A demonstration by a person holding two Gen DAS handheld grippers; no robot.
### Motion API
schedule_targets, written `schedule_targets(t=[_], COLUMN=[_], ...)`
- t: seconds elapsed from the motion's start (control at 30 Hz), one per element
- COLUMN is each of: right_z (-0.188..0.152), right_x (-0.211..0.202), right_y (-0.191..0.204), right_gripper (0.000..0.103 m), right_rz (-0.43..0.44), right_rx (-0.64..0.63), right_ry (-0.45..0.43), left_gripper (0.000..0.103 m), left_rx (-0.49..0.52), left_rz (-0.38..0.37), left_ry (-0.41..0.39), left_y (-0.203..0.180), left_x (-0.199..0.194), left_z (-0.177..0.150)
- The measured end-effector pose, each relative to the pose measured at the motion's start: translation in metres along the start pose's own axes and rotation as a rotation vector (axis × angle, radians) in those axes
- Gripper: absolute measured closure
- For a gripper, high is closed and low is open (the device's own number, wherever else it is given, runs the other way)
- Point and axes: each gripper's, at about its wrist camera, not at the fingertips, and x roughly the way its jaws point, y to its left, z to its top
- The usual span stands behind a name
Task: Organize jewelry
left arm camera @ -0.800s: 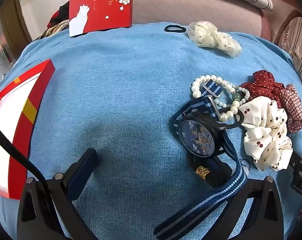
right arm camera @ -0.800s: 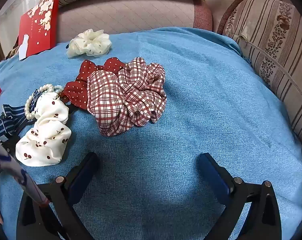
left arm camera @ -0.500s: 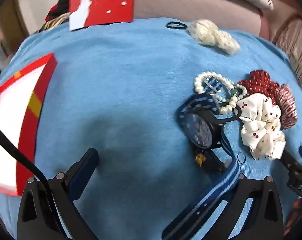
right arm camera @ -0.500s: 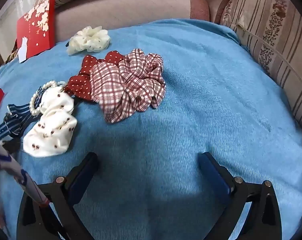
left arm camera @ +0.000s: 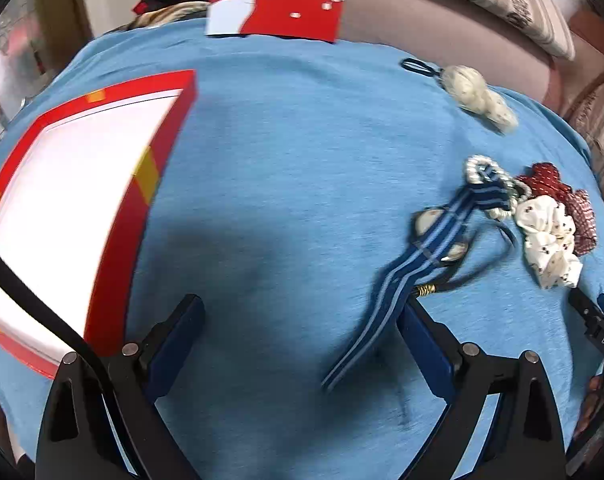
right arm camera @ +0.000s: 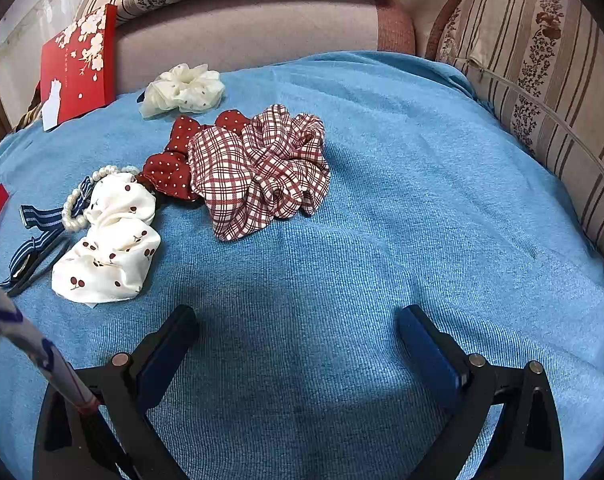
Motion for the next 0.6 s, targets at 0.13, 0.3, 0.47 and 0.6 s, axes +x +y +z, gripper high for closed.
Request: schedule_targets(t=[0.13, 0.3, 0.47, 0.6], right_z=[0.0, 0.001, -0.005, -0.004], right_x=[0.0, 0.0, 0.0, 0.001], right_y=[0.0, 0.006, 0.002, 0.002], right_gripper=[0.0, 0.0, 0.0, 0.0], right_rz=[-0.003, -0.039, -0.014, -0.016], right_rx=[-0.003, -0.044, -0.038, -0.038], right_ry=[-0.002, 0.011, -0.02, -0.019], left_gripper=[0.006, 0.006, 0.006, 0.006], left_rx=[-0.024, -0.08, -0.05, -0.039], left_rz=[0.015, 0.005, 0.05, 0.05], left_ry=[-0.015, -0.084, -0.155, -0.172], left_y=[0.009, 0.023, 0.021, 0.009], left_x=[-0.021, -0.065, -0.103, -0.115], left_z=[-0.007, -0.003, -0.006, -0.015])
